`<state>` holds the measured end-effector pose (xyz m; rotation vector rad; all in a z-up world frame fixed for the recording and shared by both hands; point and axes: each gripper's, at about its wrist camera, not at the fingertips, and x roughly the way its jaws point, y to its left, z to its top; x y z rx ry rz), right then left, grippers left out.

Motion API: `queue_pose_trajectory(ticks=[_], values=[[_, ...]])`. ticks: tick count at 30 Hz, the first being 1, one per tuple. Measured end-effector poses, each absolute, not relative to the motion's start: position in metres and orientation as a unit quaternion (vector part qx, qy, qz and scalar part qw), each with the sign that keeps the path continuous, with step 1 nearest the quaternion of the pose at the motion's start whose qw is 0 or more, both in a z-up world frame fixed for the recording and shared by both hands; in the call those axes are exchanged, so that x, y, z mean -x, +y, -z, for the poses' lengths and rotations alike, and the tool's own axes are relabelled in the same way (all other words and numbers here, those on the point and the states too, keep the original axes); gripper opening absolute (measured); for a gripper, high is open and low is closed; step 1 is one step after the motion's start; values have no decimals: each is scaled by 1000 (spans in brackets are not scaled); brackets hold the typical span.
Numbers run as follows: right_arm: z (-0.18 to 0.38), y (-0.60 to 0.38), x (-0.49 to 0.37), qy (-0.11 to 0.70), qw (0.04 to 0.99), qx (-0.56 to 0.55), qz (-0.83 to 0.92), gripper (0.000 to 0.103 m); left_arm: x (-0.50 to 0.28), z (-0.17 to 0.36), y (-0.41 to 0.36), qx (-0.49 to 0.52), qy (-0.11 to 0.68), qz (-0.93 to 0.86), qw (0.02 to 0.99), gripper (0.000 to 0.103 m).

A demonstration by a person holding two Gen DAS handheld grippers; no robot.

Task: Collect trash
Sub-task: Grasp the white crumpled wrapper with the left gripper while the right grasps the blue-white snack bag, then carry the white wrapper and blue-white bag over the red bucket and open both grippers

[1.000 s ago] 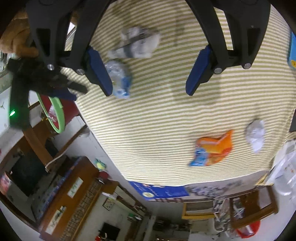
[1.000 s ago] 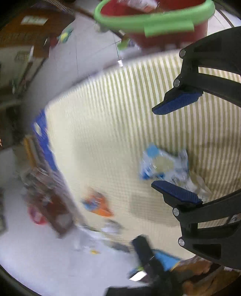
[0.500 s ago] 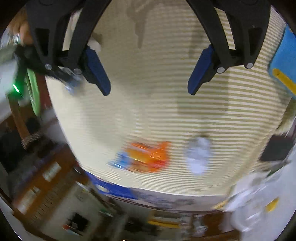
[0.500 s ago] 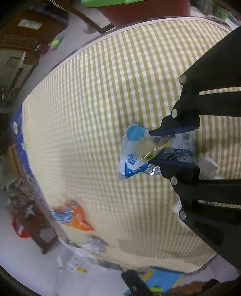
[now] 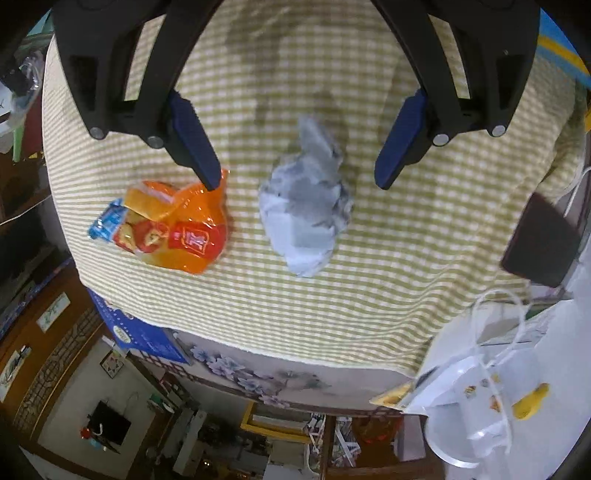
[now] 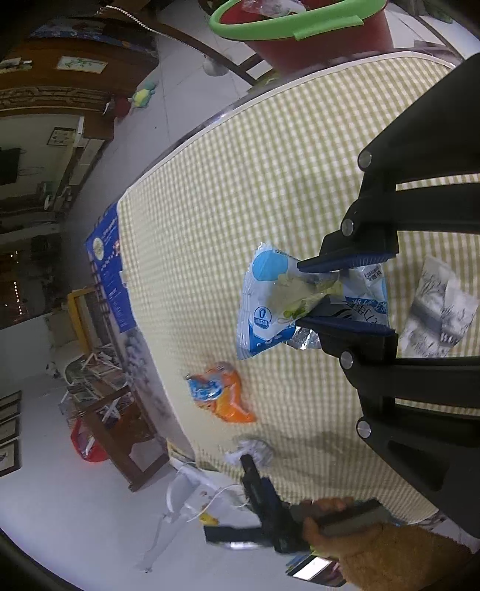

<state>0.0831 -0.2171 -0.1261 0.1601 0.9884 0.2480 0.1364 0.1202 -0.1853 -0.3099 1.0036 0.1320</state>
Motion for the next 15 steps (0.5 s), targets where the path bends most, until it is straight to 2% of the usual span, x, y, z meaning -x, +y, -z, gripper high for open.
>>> queue_pose_trajectory(ticks=[5,7,9,11,15], values=[[125,-210,-86,475,867,-75,-128,23,-150,195,118,153,476,-61,864,78],[127,-206,-88,480,864,-72,-130,23,-153,196,117,147,472,-64,867,73],[128,-204,-90,484,862,-70,-132,23,-153,195,117,145,468,-65,869,56],[130,-201,-93,487,860,-69,-136,23,-153,193,123,154,462,-62,871,48],[129,-194,-95,486,859,-62,-148,23,-149,188,131,175,460,-60,868,42]])
